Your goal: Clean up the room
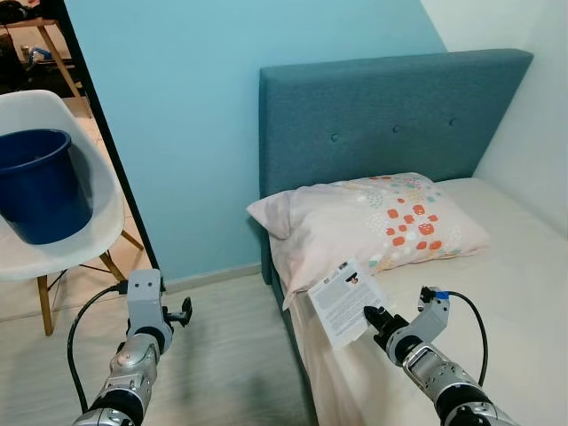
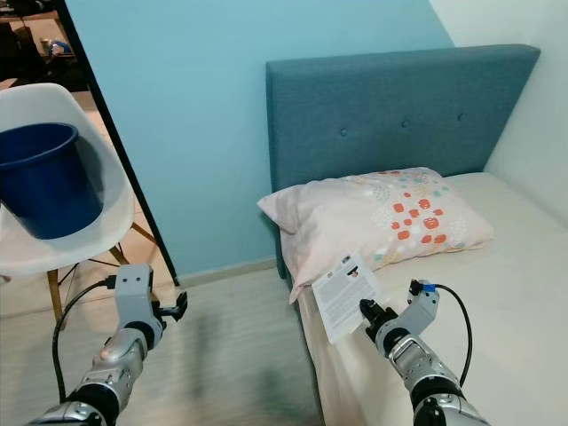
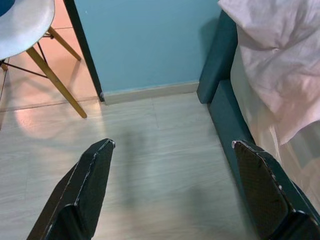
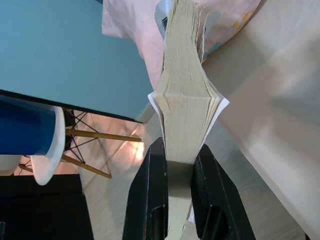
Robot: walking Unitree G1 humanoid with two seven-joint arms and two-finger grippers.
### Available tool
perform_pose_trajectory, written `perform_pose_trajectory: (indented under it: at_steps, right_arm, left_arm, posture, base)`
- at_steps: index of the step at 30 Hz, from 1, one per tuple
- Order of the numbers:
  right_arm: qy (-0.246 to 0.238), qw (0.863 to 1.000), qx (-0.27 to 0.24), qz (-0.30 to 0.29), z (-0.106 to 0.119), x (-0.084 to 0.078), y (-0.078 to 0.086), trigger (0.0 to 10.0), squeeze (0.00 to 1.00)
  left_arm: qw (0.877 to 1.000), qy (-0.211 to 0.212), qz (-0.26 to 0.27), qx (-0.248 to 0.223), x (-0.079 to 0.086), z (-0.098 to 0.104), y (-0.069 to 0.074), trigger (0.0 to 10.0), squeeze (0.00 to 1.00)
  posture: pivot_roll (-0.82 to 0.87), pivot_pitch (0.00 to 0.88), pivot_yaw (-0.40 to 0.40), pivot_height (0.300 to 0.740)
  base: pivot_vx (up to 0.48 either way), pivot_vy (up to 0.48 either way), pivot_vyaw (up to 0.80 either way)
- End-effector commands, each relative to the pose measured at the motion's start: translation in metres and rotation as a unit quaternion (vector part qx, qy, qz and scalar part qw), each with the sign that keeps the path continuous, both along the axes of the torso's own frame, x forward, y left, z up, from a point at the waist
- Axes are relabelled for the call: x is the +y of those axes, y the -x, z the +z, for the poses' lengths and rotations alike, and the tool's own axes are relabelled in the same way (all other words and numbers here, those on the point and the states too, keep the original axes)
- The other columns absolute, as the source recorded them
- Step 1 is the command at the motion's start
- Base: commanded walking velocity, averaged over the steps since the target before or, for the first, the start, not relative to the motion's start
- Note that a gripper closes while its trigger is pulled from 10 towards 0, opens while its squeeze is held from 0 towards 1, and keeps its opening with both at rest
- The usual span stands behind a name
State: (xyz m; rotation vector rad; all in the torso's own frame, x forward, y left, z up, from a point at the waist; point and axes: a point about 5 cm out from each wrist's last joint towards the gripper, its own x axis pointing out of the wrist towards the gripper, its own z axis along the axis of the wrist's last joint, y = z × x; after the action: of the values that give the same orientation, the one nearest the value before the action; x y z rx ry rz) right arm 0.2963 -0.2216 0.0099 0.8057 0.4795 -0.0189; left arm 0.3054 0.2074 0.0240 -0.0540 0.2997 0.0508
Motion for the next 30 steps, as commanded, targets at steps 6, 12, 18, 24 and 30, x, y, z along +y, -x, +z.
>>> perform_pose_trajectory:
  at_steps: [6, 12, 18, 24, 30]
  right_arm:
    - [0.033, 0.999, 0.019, 0.001, 0.001, -0.005, -0.001, 10.0, 0.00]
    - [0.050, 0.998, 0.024, 0.003, 0.002, -0.012, -0.001, 10.0, 0.00]
    - [0.078, 0.996, 0.038, 0.024, 0.002, -0.014, -0.001, 10.0, 0.00]
    - [0.119, 0.989, 0.043, 0.081, 0.006, -0.005, -0.007, 10.0, 0.00]
    - [0.176, 0.977, 0.065, 0.100, 0.005, -0.010, -0.006, 10.0, 0.00]
  left_arm:
    - [1.000, -0.012, -0.010, -0.007, 0.003, 0.003, -0.001, 10.0, 0.00]
    - [1.000, -0.019, -0.016, -0.007, 0.004, 0.003, 0.000, 10.0, 0.00]
    - [1.000, -0.021, -0.016, -0.007, 0.006, 0.003, 0.001, 10.0, 0.00]
    - [1.000, -0.025, -0.018, -0.007, 0.005, 0.003, 0.001, 10.0, 0.00]
    - [0.999, -0.026, -0.022, -0.008, 0.004, 0.003, 0.001, 10.0, 0.00]
  posture:
    - [0.03, 0.080, -0.014, 0.655]
    - [0.04, 0.087, -0.009, 0.630]
    - [0.05, 0.089, -0.007, 0.615]
    - [0.05, 0.084, -0.007, 0.595]
    - [0.05, 0.081, -0.007, 0.570]
  base:
    - [0.000, 0.000, 0.00]
    - [0.000, 0.000, 0.00]
    - [0.000, 0.000, 0.00]
    - [0.000, 0.000, 0.00]
    - [0.000, 0.000, 0.00]
